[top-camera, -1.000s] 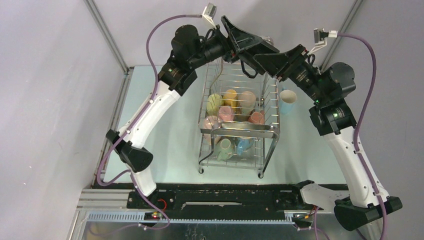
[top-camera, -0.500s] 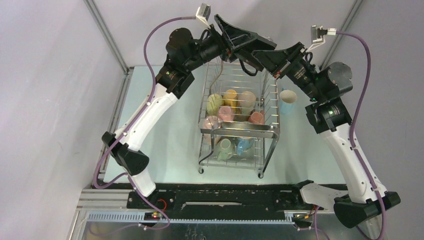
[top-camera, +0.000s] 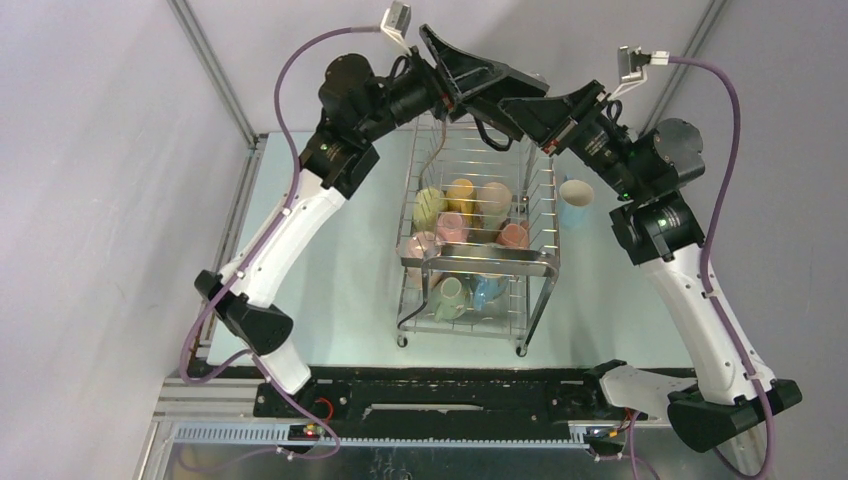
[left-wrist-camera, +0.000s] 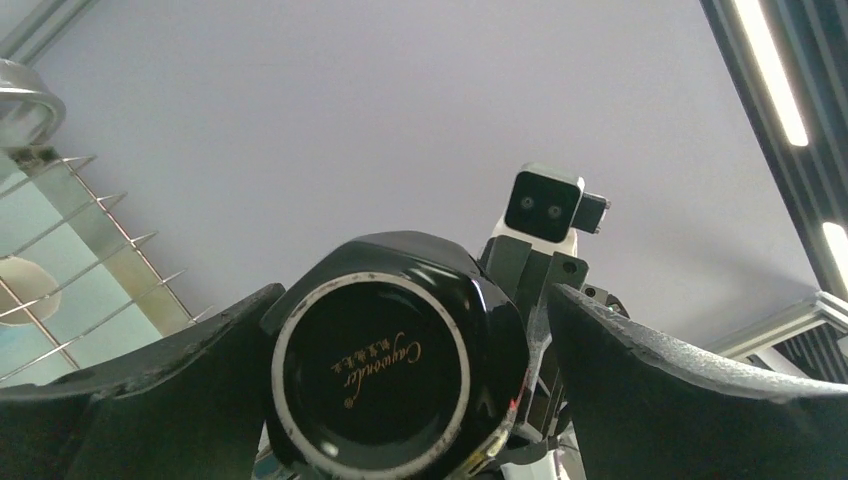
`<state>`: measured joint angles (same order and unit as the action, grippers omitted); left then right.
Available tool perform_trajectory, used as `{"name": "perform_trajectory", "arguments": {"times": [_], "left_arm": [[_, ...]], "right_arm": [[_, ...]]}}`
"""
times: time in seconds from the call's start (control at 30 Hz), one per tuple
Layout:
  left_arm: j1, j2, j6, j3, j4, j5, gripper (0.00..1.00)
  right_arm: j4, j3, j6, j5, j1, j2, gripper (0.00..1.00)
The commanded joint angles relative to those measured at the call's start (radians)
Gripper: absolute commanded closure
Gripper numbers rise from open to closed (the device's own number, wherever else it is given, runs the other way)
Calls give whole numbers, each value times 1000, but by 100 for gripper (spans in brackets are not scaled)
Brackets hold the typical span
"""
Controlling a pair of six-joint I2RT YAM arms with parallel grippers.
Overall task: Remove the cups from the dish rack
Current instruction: Unload the cup from the dish rack, then place the cup at the center of the board.
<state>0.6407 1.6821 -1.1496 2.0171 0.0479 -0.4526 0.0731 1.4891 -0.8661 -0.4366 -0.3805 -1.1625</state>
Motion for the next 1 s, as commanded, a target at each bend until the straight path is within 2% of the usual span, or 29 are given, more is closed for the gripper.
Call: {"name": "perform_trajectory", "arguments": {"times": [0.0, 0.2, 0.37, 0.6, 0.73, 0.97], "left_arm": [[-52, -95, 52, 37, -54, -8, 0], [-104, -116, 53, 26, -55, -38, 0], [-150, -161, 81, -18, -41, -42, 0], [-161, -278, 226, -126, 65, -10, 0], [-161, -367, 315, -219, 125, 29, 0], [-160, -559, 410, -483, 175, 64, 0]], "right_arm": [[16, 69, 55, 83, 9, 18, 100], [34, 85, 32, 67, 34, 28, 100], [-36, 119, 36, 64, 98, 38, 100], [-378, 262, 147, 80, 230, 8, 100], [-512, 291, 204, 115, 302, 5, 100], [-793, 379, 349, 252, 410, -36, 100]]}}
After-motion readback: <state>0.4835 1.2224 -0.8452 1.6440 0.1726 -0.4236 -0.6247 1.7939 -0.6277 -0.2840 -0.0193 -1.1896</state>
